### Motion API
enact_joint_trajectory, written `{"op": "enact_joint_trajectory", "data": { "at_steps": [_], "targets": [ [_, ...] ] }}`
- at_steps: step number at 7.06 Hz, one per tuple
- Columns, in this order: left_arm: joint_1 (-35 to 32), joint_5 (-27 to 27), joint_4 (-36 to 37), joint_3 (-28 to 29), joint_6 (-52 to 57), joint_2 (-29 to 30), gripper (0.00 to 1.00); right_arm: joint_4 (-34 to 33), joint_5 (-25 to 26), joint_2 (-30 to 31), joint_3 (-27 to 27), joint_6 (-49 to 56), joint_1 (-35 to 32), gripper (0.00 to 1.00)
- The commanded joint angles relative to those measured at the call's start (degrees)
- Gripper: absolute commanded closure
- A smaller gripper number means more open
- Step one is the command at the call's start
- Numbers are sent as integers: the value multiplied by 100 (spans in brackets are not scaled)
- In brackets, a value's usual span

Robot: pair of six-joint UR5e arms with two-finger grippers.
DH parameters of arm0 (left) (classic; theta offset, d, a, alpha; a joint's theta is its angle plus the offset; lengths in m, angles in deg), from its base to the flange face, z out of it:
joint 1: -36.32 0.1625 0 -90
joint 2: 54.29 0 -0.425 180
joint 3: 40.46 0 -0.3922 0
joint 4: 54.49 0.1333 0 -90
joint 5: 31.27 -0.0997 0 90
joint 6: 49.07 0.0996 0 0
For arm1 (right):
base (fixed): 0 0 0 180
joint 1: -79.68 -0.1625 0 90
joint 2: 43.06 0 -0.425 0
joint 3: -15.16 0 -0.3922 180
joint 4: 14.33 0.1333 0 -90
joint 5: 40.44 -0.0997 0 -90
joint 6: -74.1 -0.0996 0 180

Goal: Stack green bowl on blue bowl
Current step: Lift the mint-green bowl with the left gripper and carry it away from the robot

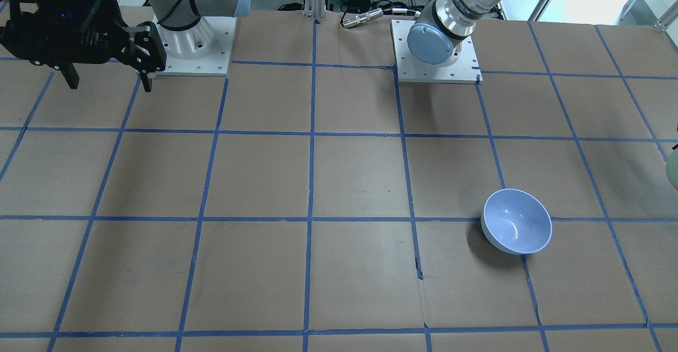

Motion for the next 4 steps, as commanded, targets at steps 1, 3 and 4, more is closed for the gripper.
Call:
{"op": "enact_joint_trajectory", "data": {
  "at_steps": [1, 3, 4],
  "targets": [
    [-608, -40, -546, 32, -639, -581, 100, 0, 0, 0, 0, 0, -1, 0],
    [-1574, -357, -556, 6, -1534, -952, 100, 0, 0, 0, 0, 0, -1, 0],
    [-2013, -357, -991, -47, -2078, -1041, 100, 0, 0, 0, 0, 0, -1, 0]
  ]
}}
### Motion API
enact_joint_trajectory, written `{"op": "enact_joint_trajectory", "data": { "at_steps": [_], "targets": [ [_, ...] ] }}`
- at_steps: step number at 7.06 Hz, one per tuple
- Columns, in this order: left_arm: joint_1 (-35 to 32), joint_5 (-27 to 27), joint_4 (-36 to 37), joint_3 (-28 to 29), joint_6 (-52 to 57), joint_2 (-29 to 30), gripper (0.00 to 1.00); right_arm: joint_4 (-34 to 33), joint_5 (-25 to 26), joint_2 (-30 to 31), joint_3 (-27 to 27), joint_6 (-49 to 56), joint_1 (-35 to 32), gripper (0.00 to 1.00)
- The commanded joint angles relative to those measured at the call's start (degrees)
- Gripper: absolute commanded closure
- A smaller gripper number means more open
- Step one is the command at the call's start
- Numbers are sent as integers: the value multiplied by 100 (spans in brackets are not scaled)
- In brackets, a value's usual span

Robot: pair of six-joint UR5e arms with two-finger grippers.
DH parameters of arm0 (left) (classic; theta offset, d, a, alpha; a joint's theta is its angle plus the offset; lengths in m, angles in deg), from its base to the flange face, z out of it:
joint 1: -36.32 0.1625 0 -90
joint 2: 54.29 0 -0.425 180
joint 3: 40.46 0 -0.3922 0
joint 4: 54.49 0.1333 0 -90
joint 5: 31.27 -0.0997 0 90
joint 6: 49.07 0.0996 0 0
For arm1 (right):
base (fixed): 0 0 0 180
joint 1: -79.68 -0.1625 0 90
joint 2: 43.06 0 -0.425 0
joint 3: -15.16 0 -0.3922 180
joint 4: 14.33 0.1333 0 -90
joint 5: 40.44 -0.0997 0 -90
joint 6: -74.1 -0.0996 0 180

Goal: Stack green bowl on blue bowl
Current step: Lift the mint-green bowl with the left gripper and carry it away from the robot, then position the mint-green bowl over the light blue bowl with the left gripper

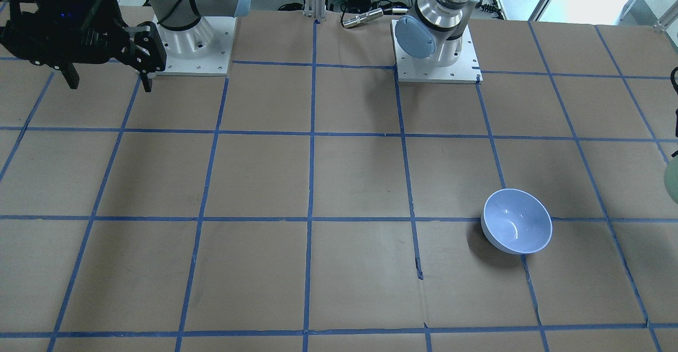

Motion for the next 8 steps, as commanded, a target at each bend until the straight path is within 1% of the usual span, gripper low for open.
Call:
{"op": "enact_joint_trajectory", "data": {
  "at_steps": [1, 3, 5, 6, 7, 8],
  "targets": [
    [-1048, -46, -614, -49, -1356, -228, 100, 0, 0, 0, 0, 0, 0, 0],
    [-2015, -46, -626, -49, -2771, -229, 100, 0, 0, 0, 0, 0, 0, 0],
    [-2580, -37, -564, -101, -3810, -71, 100, 0, 0, 0, 0, 0, 8, 0],
    [-2773, -55, -555, -284, -3972, -79, 100, 0, 0, 0, 0, 0, 0, 0],
    [-2932, -394, -399, -443, -4087, -79, 100, 0, 0, 0, 0, 0, 0, 0],
    [-3055, -493, -319, -653, -4210, -114, 100, 0, 0, 0, 0, 0, 8, 0]
  ]
}}
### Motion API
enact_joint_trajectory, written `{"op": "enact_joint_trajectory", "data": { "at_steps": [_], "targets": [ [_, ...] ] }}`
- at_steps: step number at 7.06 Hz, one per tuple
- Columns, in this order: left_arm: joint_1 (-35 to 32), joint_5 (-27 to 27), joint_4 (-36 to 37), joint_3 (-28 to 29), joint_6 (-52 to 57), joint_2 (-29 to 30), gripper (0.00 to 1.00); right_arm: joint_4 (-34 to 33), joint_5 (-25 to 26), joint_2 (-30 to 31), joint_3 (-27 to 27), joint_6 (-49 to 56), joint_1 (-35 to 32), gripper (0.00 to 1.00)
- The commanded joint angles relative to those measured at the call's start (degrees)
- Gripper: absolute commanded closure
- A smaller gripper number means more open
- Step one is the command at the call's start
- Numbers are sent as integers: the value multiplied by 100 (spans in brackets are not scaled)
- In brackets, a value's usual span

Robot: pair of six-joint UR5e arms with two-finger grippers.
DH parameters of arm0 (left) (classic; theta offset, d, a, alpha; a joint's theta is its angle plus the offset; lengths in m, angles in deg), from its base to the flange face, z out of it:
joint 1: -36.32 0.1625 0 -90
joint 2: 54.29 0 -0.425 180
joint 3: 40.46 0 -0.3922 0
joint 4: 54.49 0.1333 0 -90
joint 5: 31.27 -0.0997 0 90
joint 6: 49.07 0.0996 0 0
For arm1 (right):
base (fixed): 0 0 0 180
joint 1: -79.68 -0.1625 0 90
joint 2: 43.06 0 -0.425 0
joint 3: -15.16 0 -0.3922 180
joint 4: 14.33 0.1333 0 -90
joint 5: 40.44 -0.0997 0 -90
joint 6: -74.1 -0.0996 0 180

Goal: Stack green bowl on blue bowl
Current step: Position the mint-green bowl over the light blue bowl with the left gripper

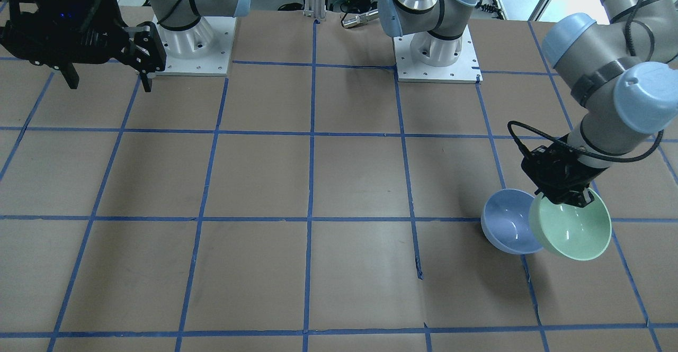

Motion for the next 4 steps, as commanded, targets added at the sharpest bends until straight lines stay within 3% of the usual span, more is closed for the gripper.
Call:
{"op": "enact_joint_trajectory", "data": {
  "at_steps": [1, 2, 4],
  "targets": [
    [-221, -228, 573, -557, -182, -119, 100, 0, 0, 0, 0, 0, -3, 0],
    [-230, -394, 1091, -865, -182, -120, 100, 0, 0, 0, 0, 0, -3, 0],
    [-274, -404, 1176, -1061, -182, -164, 100, 0, 0, 0, 0, 0, -3, 0]
  ]
}}
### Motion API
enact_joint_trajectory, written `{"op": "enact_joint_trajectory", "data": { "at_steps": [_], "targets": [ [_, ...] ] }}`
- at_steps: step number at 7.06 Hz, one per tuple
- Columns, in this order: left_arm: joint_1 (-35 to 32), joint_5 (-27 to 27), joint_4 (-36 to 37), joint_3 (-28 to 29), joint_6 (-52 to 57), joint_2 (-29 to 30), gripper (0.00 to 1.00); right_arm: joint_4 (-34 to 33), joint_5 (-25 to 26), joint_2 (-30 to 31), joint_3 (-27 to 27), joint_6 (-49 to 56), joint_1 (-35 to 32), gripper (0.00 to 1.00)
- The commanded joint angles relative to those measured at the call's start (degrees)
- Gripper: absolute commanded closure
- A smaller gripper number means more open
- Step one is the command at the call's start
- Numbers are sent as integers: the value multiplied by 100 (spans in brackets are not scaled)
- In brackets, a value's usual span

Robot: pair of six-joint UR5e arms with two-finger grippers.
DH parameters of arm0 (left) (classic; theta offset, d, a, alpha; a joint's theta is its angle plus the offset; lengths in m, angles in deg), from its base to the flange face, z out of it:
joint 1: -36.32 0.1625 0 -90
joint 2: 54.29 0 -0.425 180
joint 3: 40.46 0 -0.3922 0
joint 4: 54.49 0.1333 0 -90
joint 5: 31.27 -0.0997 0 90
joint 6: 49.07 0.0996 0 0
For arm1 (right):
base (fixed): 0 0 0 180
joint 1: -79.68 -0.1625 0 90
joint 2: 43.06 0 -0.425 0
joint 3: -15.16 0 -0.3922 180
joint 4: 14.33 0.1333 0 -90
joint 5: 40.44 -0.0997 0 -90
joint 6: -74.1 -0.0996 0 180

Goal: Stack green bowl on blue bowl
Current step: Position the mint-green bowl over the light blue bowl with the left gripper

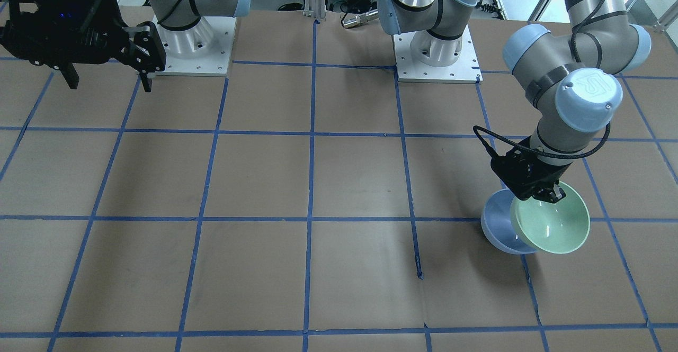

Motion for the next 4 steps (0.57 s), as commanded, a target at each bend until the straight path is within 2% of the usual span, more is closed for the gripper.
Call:
{"op": "enact_joint_trajectory", "data": {
  "at_steps": [1, 4],
  "targets": [
    [-60, -24, 99, -245, -43, -30, 100, 0, 0, 0, 0, 0, -3, 0],
    [-166, -33, 99, -351, -61, -30, 100, 0, 0, 0, 0, 0, -3, 0]
  ]
}}
